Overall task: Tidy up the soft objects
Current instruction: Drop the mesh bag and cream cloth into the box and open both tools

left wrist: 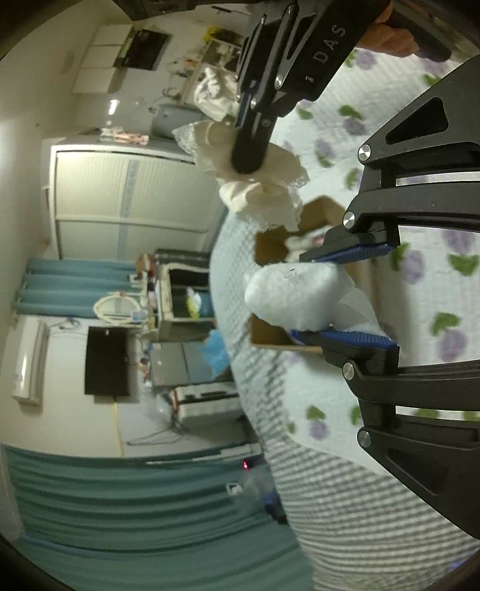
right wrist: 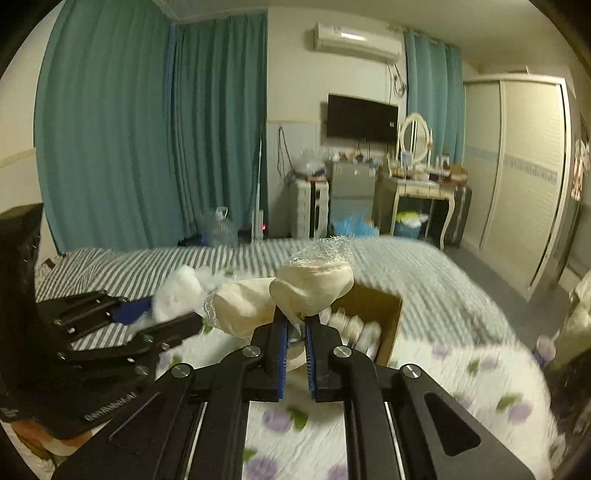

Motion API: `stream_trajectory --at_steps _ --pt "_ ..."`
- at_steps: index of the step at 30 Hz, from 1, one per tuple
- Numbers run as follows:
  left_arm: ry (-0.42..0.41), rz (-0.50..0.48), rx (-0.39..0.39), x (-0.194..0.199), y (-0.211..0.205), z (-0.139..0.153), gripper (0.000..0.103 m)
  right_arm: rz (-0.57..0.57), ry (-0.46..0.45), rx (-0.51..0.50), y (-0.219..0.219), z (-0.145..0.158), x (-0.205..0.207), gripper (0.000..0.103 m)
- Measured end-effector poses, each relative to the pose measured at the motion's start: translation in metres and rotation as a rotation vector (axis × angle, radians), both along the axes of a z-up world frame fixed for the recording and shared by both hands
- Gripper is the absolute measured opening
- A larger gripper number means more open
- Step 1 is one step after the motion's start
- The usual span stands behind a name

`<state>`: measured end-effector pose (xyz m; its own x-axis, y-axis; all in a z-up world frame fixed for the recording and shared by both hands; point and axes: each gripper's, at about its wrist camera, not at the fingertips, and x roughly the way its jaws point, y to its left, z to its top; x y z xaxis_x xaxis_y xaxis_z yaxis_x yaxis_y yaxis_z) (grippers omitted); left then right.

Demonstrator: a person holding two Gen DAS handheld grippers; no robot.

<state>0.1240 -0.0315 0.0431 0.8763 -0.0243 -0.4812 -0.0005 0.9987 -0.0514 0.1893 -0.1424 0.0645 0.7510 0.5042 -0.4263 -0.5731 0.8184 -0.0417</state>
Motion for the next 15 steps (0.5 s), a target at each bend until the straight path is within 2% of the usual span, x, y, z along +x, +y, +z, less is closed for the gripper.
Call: stream_trajectory --at_steps 4,7,15 --pt "-0.012 0.018 0.037 0.048 -0.002 0.006 0.031 -0.010 -0.046 -0.011 0.008 0.019 0.037 0.008" --pt "-0.010 0.018 0.031 0.081 0.002 0.006 0.031 -0.020 -0.067 -0.008 0.012 0.021 0.061 0.008" --pt "0.046 0.035 0.079 0.152 0.008 -0.031 0.031 -0.070 0.026 -0.005 0.016 -0.029 0.149 0.008"
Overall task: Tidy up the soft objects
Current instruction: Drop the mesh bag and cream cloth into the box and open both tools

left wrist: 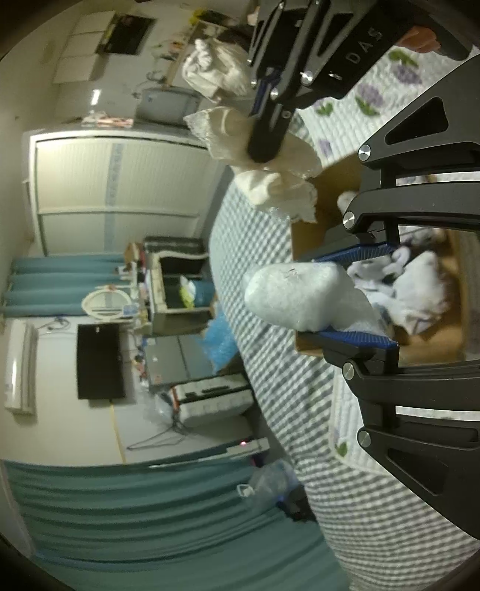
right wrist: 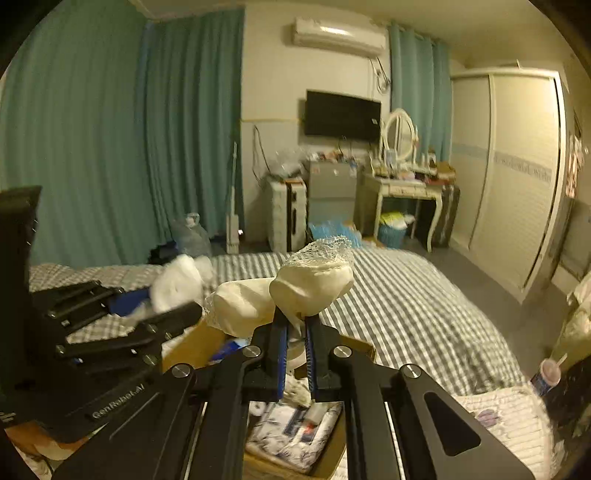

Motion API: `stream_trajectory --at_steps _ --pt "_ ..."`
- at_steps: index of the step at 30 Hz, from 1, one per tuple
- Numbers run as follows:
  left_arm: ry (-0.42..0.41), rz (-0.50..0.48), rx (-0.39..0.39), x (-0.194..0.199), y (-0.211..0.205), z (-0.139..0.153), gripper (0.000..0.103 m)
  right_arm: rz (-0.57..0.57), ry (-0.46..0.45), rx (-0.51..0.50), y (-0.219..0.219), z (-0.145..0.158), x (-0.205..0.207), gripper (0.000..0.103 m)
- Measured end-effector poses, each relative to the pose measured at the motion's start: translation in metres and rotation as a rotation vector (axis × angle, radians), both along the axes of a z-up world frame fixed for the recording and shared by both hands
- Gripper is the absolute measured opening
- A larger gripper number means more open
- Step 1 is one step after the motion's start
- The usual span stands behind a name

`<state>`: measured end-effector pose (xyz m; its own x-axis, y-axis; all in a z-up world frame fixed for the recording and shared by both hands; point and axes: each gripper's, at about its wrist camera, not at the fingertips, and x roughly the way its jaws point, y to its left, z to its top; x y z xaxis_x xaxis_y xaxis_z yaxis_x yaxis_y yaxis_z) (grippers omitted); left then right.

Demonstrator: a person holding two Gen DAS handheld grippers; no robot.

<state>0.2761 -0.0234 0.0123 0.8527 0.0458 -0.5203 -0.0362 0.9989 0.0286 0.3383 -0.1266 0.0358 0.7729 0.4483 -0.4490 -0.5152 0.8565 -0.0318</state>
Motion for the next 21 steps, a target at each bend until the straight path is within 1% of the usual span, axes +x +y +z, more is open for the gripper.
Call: stream_trajectory --at_steps 3,5,8,14,18,21 --pt "0.034 0.015 0.006 0.022 0.004 -0.020 0.031 -0.003 0.034 -0.002 0.003 -0.017 0.021 0.008" --pt "0.064 0.023 -0.011 0.035 0.008 -0.034 0.031 -0.008 0.050 -0.024 0.006 -0.030 0.037 0.008" --pt "0.099 0.027 -0.035 0.047 0.010 -0.047 0.031 -0.018 0.088 -0.021 0.004 -0.045 0.052 0.008" --pt "0.143 0.027 -0.005 0.053 0.002 -0.065 0.031 -0.038 0.158 -0.025 -0.001 -0.072 0.073 0.008" --pt "0.140 0.023 0.037 0.051 -0.005 -0.066 0.031 -0.068 0.195 -0.025 -0.004 -0.084 0.084 0.008" --pt "0.142 0.006 0.068 0.054 -0.008 -0.069 0.032 -0.082 0.215 -0.002 -0.008 -0.087 0.088 0.008"
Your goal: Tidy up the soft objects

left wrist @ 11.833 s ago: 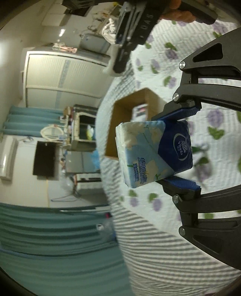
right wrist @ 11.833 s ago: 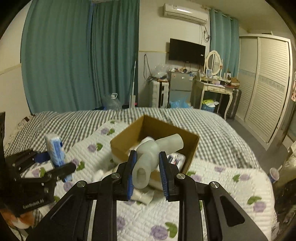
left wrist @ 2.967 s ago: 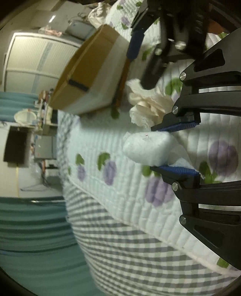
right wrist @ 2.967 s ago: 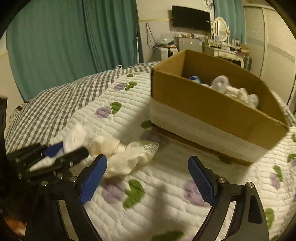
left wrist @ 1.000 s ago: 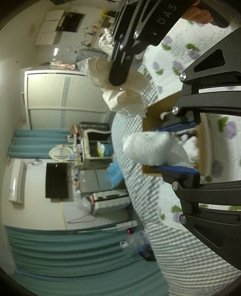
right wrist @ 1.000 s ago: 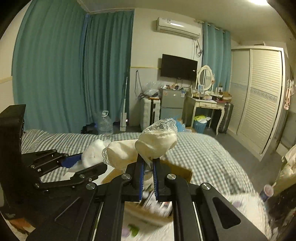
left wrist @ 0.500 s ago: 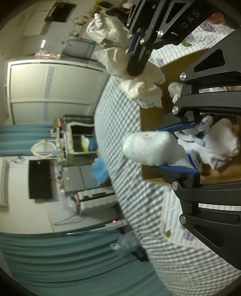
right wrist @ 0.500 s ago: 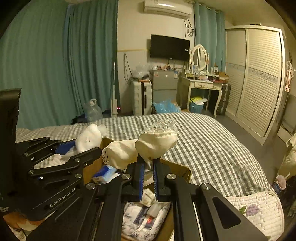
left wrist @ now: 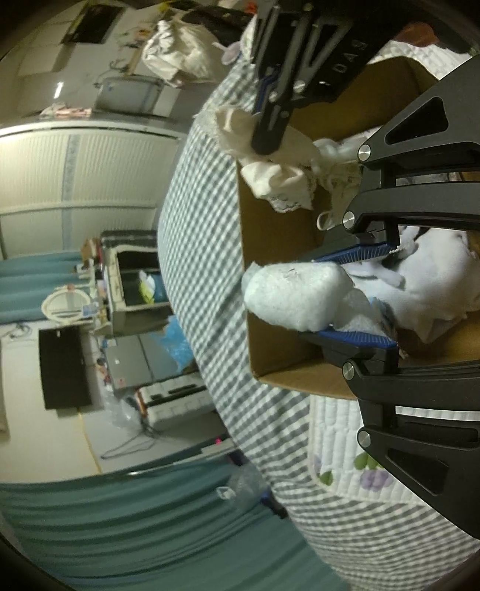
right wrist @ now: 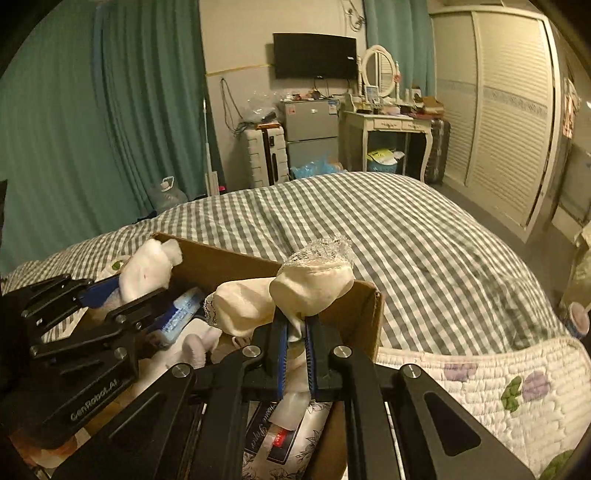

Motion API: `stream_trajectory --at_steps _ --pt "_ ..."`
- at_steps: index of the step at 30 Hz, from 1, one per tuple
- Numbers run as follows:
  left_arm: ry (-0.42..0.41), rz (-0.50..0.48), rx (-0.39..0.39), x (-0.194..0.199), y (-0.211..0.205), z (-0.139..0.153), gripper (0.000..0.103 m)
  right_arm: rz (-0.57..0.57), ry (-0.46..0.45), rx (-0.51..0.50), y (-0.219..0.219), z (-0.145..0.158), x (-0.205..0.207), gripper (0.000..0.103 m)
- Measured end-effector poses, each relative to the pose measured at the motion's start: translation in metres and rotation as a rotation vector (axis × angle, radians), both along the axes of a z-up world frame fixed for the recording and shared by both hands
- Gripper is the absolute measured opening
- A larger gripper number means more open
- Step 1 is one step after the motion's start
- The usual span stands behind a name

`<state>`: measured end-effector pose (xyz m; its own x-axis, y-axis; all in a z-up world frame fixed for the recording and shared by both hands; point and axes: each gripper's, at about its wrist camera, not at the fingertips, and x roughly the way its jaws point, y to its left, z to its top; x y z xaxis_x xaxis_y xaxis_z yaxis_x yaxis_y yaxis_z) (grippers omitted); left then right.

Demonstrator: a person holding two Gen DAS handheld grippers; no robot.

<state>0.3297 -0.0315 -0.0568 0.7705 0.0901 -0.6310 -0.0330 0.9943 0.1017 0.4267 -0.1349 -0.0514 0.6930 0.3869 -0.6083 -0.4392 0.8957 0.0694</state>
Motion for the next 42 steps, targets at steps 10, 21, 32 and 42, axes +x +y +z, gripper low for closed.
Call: stream_trajectory --at_steps 10,21,32,42 --pt "-0.038 0.028 0.005 -0.015 -0.007 0.015 0.067 -0.032 -0.011 0.070 -0.017 0.017 -0.009 0.035" --pt "-0.288 0.024 0.008 -0.115 -0.006 0.146 0.088 -0.083 -0.189 0.084 -0.039 0.151 -0.110 0.043" --pt "-0.562 0.003 -0.090 -0.259 0.006 0.243 0.091 -0.112 -0.445 0.123 -0.057 0.254 -0.271 0.103" --pt "-0.627 -0.023 -0.052 -0.324 0.003 0.205 0.091 -0.091 -0.535 0.175 -0.056 0.221 -0.356 0.103"
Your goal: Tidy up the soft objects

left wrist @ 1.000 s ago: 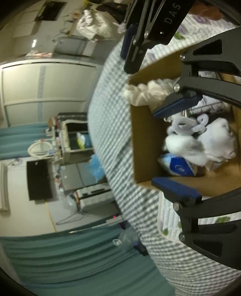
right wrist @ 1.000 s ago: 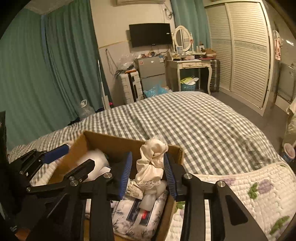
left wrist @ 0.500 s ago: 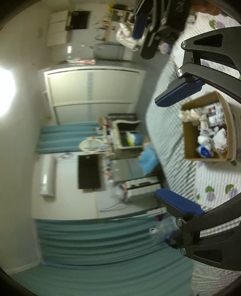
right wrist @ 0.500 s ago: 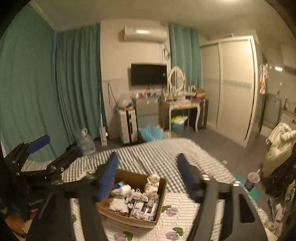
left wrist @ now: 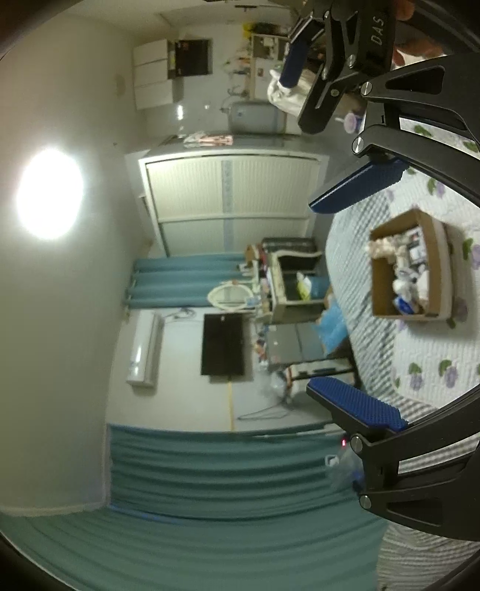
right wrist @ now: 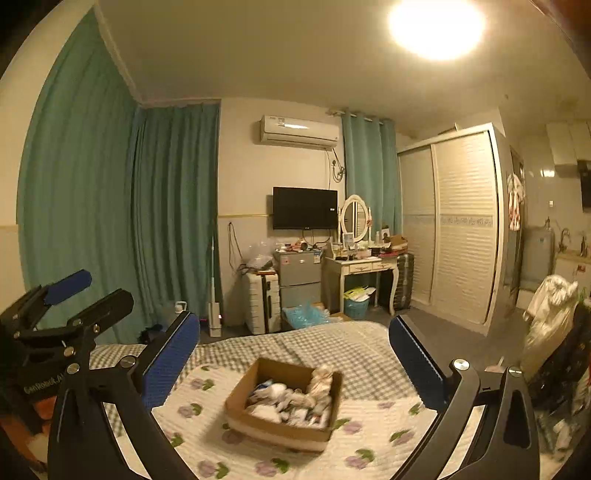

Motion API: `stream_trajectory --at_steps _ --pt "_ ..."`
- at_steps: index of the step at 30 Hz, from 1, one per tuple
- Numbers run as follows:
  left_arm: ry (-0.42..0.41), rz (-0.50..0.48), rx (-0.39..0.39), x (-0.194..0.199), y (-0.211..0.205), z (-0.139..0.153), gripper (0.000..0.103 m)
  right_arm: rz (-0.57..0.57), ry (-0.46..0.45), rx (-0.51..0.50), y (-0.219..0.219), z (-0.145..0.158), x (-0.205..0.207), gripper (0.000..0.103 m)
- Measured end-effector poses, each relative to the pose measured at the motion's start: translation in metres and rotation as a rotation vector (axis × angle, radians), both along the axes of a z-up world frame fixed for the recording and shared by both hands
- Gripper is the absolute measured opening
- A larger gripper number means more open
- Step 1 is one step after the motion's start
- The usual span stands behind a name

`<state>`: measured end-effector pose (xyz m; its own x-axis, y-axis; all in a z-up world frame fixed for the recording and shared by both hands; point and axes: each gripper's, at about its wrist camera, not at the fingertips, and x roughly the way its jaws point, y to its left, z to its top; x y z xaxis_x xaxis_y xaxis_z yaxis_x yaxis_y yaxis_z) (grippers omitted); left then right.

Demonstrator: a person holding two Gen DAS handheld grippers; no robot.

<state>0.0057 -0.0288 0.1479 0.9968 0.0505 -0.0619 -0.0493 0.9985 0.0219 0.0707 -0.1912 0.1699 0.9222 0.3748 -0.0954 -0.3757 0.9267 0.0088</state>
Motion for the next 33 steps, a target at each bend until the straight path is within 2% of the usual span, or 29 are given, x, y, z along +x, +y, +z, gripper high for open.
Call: stream_trajectory --at_steps 4,11,16,24,33 --pt "0.047 0.002 -0.016 0.006 0.011 -0.034 0.091 0.017 0.040 0.039 0.001 -0.034 0.001 0.103" --pt "0.175 0.062 -0.027 0.045 0.029 -0.109 0.091 -0.014 0.158 0.068 0.004 -0.117 0.039 0.103" --pt "0.202 0.059 -0.029 0.049 0.027 -0.131 0.091 -0.065 0.192 0.031 0.003 -0.161 0.055 0.103" --pt "0.233 0.053 -0.027 0.049 0.026 -0.145 0.091 -0.068 0.231 -0.008 0.012 -0.183 0.064 0.103" --pt "0.253 0.039 -0.043 0.050 0.031 -0.152 0.091 -0.053 0.227 -0.028 0.021 -0.182 0.061 0.103"
